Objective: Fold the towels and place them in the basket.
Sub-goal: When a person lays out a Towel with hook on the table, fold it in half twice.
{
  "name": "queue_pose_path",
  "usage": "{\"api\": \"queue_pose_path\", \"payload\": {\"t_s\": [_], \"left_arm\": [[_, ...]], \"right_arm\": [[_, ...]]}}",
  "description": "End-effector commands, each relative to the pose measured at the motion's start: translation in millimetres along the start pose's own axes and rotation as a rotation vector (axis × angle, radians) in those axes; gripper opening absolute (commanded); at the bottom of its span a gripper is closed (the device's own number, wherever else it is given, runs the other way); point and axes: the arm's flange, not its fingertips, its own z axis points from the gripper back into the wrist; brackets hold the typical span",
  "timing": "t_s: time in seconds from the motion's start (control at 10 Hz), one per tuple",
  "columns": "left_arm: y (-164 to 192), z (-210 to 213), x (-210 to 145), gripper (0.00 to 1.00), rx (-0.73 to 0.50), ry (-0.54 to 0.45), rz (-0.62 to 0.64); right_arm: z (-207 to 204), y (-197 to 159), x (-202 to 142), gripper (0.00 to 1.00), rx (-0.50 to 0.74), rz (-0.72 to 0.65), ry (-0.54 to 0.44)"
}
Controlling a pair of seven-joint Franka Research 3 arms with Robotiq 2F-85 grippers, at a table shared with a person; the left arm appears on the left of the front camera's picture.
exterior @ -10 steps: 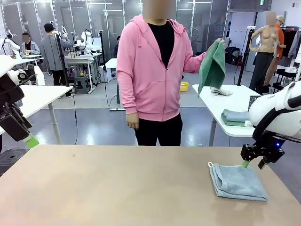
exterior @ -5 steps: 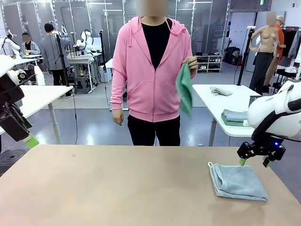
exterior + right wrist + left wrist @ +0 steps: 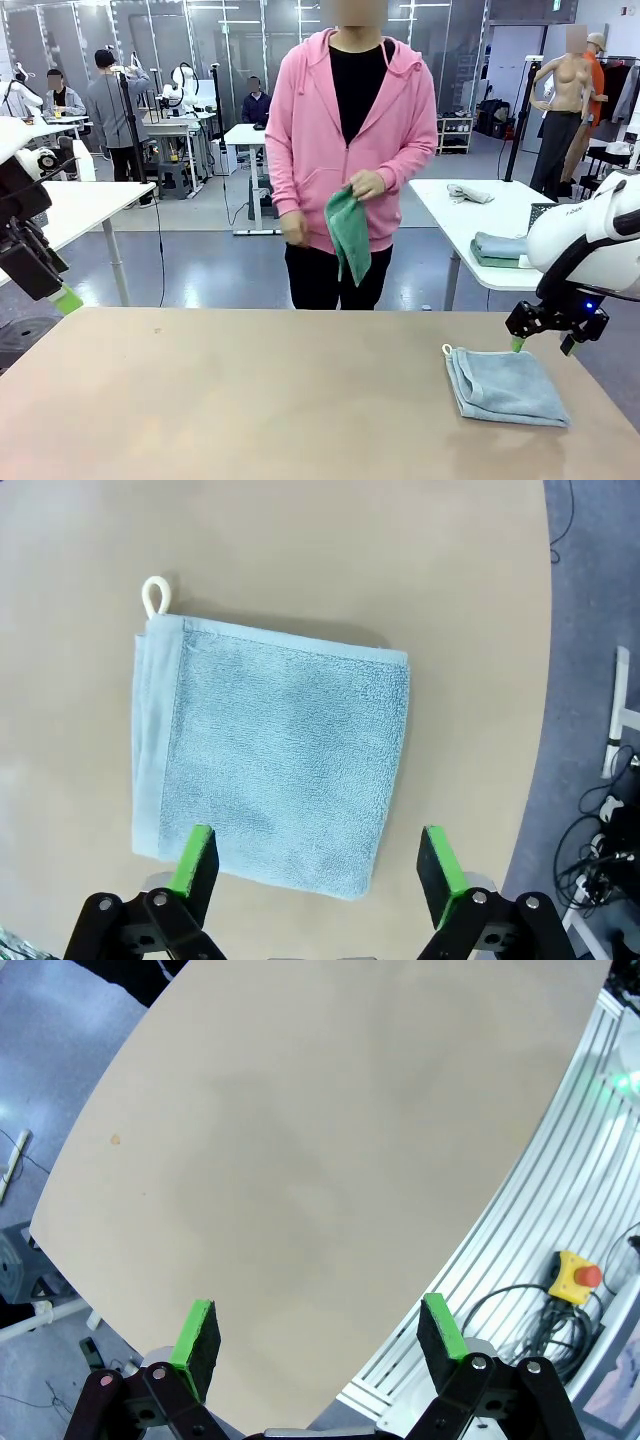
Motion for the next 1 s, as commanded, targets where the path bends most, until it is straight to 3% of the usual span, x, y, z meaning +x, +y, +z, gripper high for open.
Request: {"api": "queue_pose_path", "payload": {"t_s": [0.0, 0.6, 0.8, 0.9], "left_arm": [[1.3, 2.2, 2.4, 1.0, 0.016, 0.019, 0.003], [1.3, 2.2, 2.4, 1.0, 0.016, 0.019, 0.003], [0.0, 0.0, 0.0, 1.0, 0.0, 0.0, 0.0], [16.6, 17.6, 2.0, 1.0, 0.017, 0.0, 0.018]], "right_arm": [[1.0, -1.1, 0.0, 1.0, 0.001, 0.003, 0.004], [0.0, 0.0, 0.0, 1.0, 0.0, 0.0, 0.0], [53.0, 3.3, -7.8, 1.0, 0.067, 0.034, -0.039], [83.8, 1.4, -10.0, 1.0, 0.069, 0.049, -0.075]]}}
